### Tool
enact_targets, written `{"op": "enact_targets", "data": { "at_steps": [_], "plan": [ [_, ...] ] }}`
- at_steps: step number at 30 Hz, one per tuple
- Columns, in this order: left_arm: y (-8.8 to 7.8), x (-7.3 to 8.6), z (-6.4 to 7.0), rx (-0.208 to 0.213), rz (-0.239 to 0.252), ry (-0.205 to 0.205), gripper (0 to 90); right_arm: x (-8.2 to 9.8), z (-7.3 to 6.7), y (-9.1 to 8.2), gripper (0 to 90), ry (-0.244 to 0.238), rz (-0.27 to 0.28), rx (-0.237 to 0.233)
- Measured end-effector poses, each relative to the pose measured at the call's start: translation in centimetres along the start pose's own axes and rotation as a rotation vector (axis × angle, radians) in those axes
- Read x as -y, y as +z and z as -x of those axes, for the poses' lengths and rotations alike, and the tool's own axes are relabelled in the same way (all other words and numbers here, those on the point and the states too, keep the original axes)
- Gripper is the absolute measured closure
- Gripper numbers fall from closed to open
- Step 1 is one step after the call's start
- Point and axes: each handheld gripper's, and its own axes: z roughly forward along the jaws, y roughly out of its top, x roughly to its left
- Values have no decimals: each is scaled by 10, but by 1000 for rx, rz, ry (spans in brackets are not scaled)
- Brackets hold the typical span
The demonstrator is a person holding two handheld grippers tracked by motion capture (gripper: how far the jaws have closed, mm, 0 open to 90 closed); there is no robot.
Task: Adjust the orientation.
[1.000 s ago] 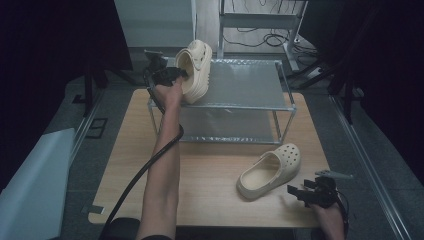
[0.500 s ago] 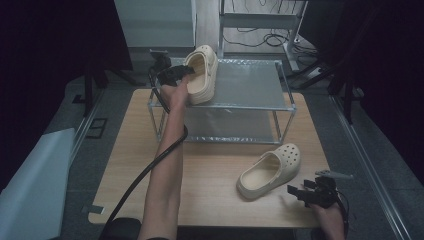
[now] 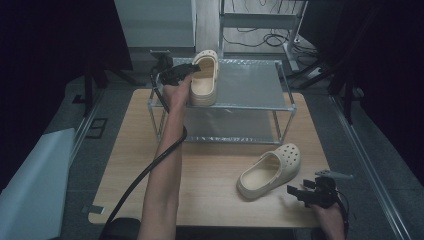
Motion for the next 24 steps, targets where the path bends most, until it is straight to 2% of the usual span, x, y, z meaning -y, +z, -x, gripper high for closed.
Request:
{"op": "enact_targets", "data": {
  "at_steps": [6,9,14,24],
  "plan": [
    [-7,-1,1,16,-26,46,275,0,0,0,128,-1,-2,0],
    [-9,-1,1,35,-64,74,222,0,-1,1,128,-3,-4,1],
    [-14,0,1,52,-92,118,159,0,0,1,129,-6,-5,0],
    [-28,0,1,104,-86,119,143,0,-1,1,129,-11,-3,-1]
  ]
}}
